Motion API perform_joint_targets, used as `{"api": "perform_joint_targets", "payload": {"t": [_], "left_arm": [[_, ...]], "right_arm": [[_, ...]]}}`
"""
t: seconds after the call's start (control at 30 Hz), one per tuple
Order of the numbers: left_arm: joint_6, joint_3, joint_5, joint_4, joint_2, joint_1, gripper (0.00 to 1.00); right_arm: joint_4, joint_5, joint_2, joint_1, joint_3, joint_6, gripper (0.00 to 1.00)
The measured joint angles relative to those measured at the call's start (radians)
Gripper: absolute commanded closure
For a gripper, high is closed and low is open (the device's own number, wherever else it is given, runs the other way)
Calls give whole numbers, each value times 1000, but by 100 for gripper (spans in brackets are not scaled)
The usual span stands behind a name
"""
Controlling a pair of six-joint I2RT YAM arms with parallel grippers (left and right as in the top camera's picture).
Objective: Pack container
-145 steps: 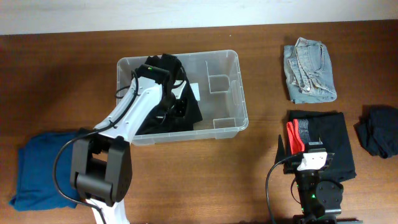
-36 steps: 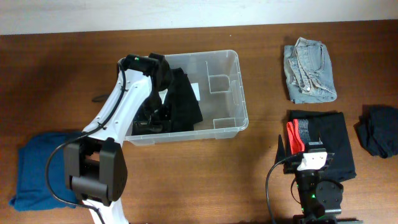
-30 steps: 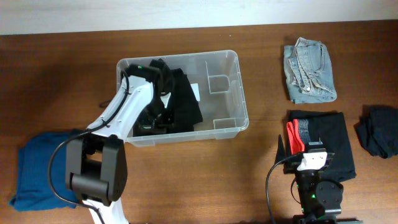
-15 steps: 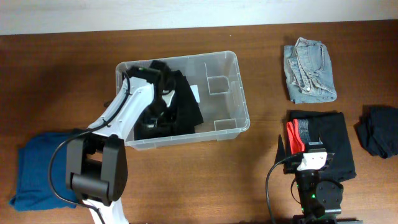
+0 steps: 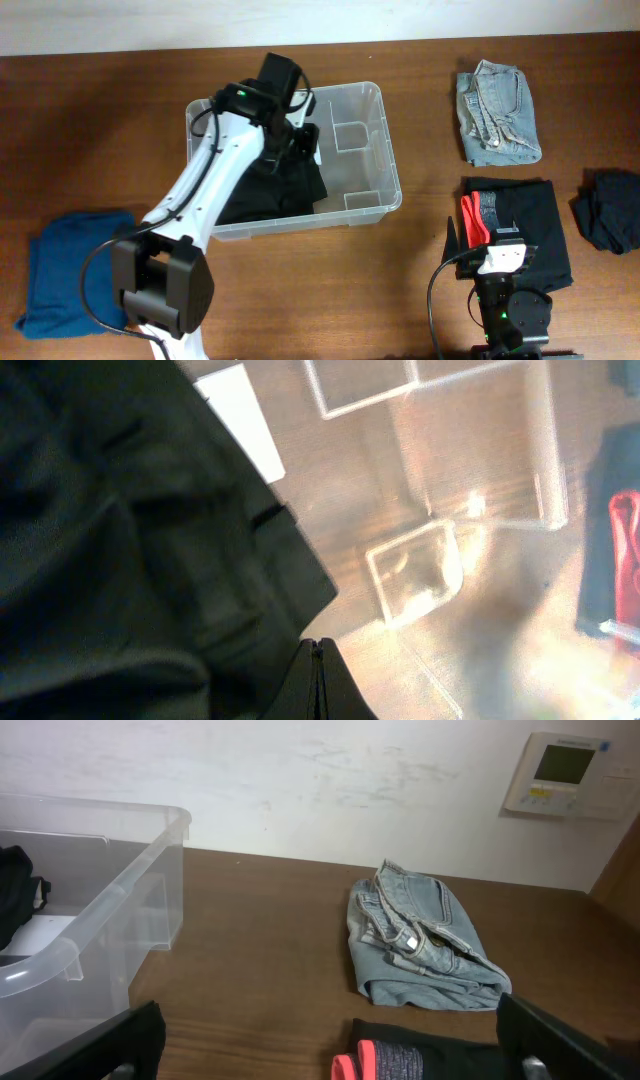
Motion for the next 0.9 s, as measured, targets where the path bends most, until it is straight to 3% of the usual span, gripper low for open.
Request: {"api": "perform_joint_targets", "payload": {"t": [0.47,0.9], "left_arm": [[-51,0,-156,154,200,-61,99],[-56,0,-196,182,227,-61,100]], "right_arm": [[0,0,0,0,0,-1,2],[0,0,0,0,0,0,2]]}}
